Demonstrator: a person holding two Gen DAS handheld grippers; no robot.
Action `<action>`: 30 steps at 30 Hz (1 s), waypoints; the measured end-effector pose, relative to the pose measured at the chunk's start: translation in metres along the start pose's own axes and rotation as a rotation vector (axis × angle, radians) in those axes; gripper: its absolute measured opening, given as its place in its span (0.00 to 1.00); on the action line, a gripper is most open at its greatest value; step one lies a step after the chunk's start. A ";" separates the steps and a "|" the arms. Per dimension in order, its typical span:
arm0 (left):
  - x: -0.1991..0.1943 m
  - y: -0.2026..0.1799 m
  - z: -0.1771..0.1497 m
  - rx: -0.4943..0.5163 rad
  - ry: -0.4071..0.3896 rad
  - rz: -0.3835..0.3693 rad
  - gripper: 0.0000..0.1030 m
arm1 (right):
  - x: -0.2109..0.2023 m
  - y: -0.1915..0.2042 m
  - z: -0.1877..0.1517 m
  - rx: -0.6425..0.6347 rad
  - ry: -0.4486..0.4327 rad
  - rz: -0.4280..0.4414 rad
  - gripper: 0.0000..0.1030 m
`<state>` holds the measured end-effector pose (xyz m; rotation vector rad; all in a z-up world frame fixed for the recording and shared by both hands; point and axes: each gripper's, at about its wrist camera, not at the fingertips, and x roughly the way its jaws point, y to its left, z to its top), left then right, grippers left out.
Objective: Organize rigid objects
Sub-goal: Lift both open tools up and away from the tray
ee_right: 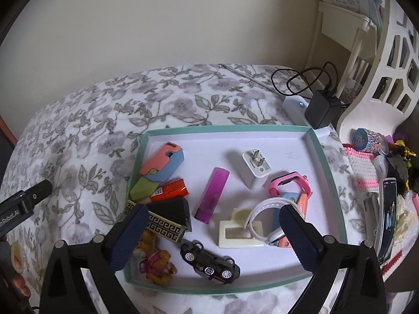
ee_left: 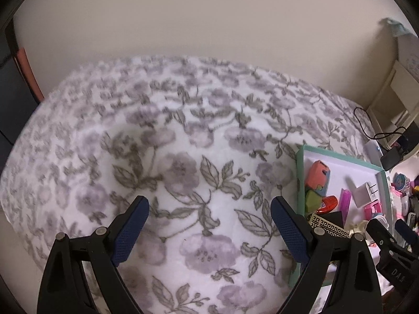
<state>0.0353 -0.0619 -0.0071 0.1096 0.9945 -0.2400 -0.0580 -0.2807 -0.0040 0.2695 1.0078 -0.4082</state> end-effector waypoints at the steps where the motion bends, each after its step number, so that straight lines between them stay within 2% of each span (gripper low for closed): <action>1: -0.007 -0.001 -0.001 0.013 -0.024 0.014 0.91 | -0.003 0.000 -0.001 0.000 -0.007 0.001 0.98; 6: -0.029 -0.006 -0.007 0.057 -0.085 0.041 0.91 | -0.015 0.002 -0.007 -0.011 -0.027 0.006 0.98; 13: -0.042 -0.011 -0.017 0.097 -0.106 0.080 0.91 | -0.027 0.002 -0.014 -0.010 -0.046 0.014 0.98; 17: -0.045 -0.010 -0.022 0.086 -0.091 0.061 0.91 | -0.033 0.003 -0.017 -0.009 -0.061 0.017 0.98; 30: -0.039 -0.014 -0.024 0.112 -0.057 0.088 0.91 | -0.038 0.005 -0.017 -0.015 -0.074 0.035 0.98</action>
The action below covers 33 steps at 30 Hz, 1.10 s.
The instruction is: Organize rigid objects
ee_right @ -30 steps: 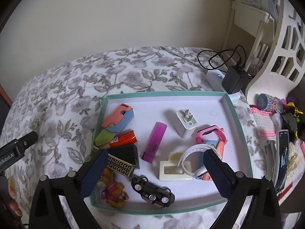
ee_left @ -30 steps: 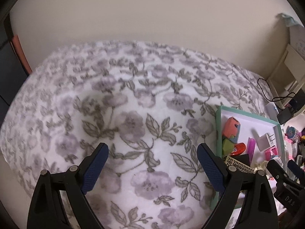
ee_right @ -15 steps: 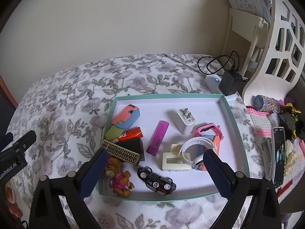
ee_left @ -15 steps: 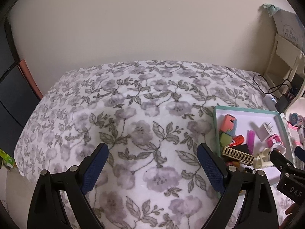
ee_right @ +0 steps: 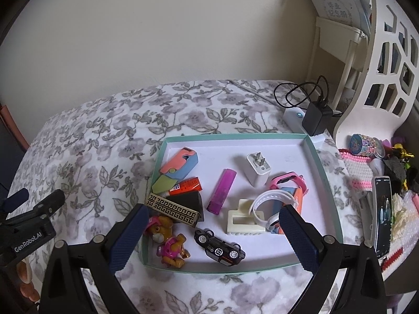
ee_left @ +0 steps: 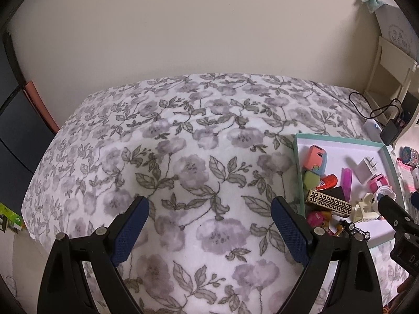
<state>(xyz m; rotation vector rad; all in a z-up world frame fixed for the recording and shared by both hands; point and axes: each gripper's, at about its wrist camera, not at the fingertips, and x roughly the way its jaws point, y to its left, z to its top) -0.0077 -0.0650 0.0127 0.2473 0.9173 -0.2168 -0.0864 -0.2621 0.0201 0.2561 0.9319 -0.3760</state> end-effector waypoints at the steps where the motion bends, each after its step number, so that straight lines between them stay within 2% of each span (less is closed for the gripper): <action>1: 0.000 0.000 0.000 0.001 0.000 0.000 0.91 | 0.000 0.000 0.000 -0.001 0.001 0.001 0.98; 33: 0.004 0.001 0.001 0.001 0.021 -0.002 0.91 | 0.008 -0.003 -0.001 -0.013 0.034 -0.014 0.98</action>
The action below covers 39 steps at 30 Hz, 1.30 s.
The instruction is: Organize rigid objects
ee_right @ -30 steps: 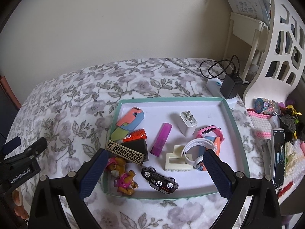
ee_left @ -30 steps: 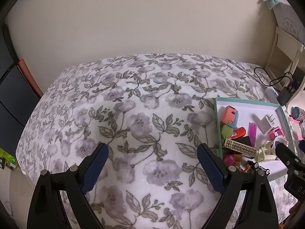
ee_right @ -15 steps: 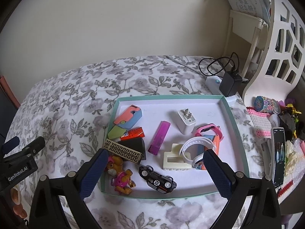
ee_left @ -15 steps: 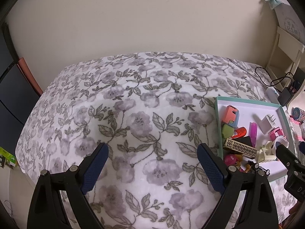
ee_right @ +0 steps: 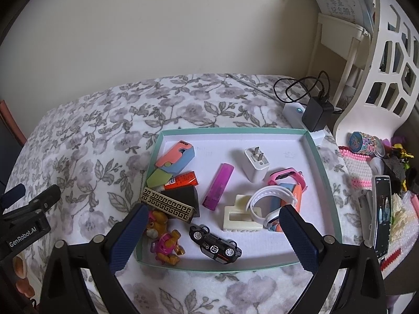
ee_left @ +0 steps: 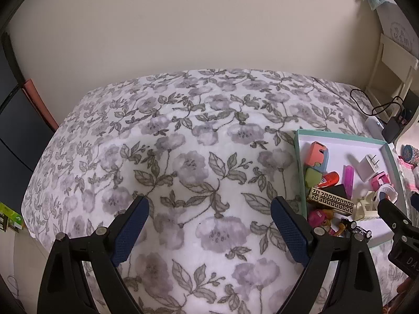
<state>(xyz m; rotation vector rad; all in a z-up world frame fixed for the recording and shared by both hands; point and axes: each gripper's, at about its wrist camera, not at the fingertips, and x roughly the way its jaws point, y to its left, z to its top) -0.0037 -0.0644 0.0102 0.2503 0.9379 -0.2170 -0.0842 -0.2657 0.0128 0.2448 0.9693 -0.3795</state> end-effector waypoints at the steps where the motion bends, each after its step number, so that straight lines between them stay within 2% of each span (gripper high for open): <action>1: 0.000 0.000 -0.001 0.002 0.001 0.000 0.91 | 0.000 0.000 0.000 -0.001 0.002 -0.001 0.98; 39: 0.006 0.009 -0.001 -0.028 0.039 -0.031 0.91 | 0.009 0.007 -0.003 -0.051 0.034 -0.035 0.98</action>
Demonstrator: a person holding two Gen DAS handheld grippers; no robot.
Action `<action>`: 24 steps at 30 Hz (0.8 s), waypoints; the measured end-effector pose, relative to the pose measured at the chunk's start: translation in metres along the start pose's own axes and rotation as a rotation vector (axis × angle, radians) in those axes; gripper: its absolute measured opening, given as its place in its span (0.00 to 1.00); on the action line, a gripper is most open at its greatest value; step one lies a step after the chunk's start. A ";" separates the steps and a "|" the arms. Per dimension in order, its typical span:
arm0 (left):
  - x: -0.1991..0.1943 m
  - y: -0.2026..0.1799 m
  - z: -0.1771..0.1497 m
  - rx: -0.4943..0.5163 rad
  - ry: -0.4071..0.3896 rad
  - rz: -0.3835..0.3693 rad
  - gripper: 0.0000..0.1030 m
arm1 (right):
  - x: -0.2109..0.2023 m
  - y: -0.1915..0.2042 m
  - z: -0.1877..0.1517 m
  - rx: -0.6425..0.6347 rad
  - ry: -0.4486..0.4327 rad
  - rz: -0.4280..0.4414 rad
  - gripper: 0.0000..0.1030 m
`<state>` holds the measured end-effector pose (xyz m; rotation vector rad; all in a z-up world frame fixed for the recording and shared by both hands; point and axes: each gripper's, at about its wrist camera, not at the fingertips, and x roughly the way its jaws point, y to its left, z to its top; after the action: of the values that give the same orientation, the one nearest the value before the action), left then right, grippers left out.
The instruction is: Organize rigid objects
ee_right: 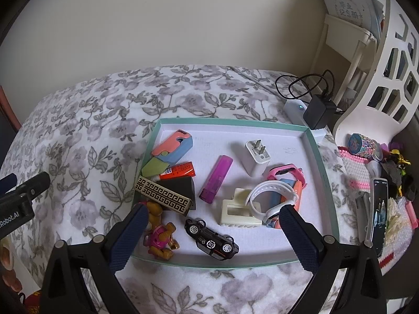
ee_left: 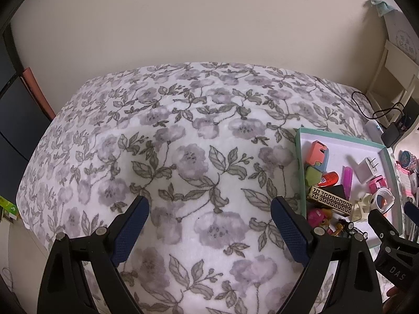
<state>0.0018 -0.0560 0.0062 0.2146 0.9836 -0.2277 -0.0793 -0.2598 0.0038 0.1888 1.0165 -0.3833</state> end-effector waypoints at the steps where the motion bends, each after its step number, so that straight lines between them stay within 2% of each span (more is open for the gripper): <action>1: 0.000 0.000 0.000 0.000 0.001 0.001 0.91 | 0.000 0.000 0.000 0.001 -0.001 0.001 0.98; 24: 0.000 -0.001 -0.001 0.003 0.000 0.001 0.91 | 0.000 0.000 0.000 0.001 0.001 0.000 0.98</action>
<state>0.0006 -0.0569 0.0051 0.2180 0.9830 -0.2280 -0.0795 -0.2595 0.0039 0.1897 1.0171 -0.3837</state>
